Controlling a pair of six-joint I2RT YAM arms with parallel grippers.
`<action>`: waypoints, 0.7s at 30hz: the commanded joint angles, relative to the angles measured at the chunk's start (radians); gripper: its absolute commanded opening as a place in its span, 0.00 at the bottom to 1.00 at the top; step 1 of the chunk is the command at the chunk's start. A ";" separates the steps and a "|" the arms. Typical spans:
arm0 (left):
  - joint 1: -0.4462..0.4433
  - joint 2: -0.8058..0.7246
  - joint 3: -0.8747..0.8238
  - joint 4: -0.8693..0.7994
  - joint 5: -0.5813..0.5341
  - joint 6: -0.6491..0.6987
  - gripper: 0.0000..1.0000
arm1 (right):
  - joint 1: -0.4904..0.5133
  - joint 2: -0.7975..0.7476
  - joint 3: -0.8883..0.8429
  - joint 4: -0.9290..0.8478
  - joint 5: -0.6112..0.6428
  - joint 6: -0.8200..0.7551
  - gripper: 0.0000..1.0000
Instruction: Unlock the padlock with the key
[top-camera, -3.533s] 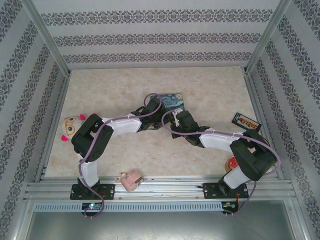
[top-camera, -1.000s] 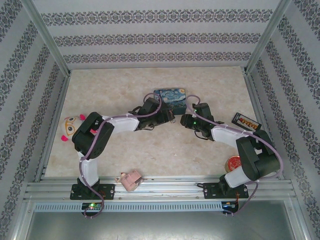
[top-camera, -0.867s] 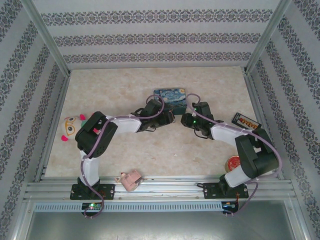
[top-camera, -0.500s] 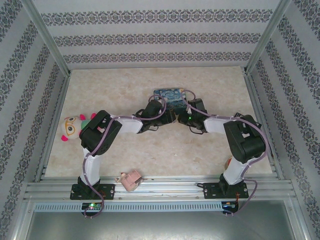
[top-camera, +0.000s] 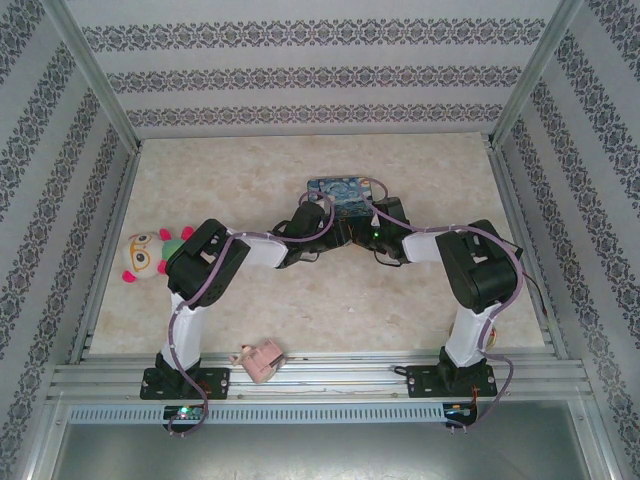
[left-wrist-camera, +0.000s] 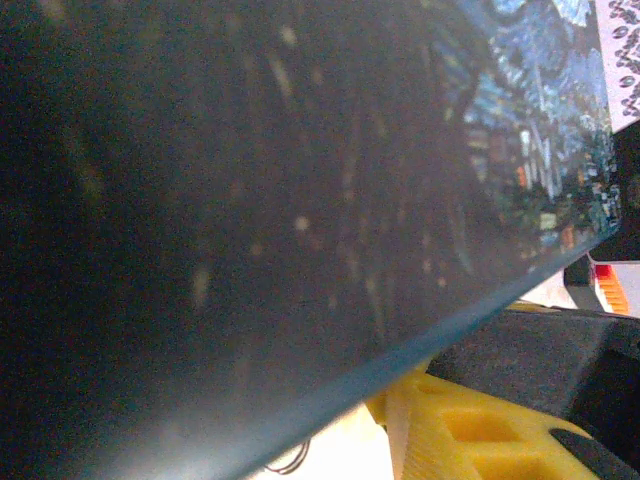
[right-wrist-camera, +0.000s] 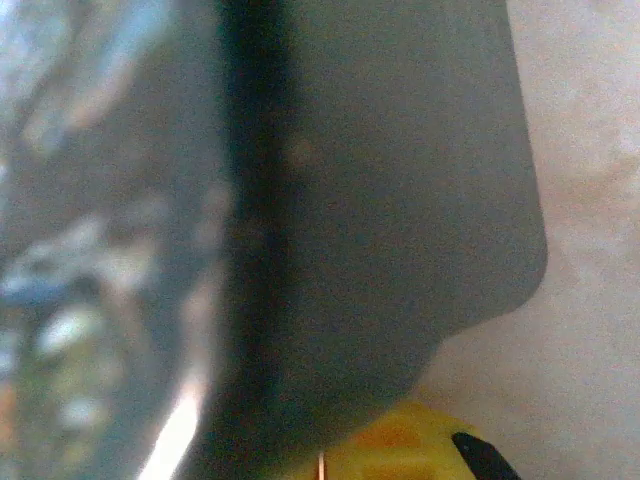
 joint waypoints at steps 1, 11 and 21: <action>-0.005 0.029 0.013 0.066 0.026 -0.016 0.35 | -0.005 0.028 0.020 0.044 -0.036 0.020 0.11; -0.006 0.019 -0.005 0.061 0.023 -0.010 0.22 | -0.006 0.028 0.016 0.064 -0.051 0.030 0.11; -0.005 0.008 -0.006 0.063 0.006 0.000 0.08 | -0.014 0.000 -0.013 0.080 -0.070 0.044 0.11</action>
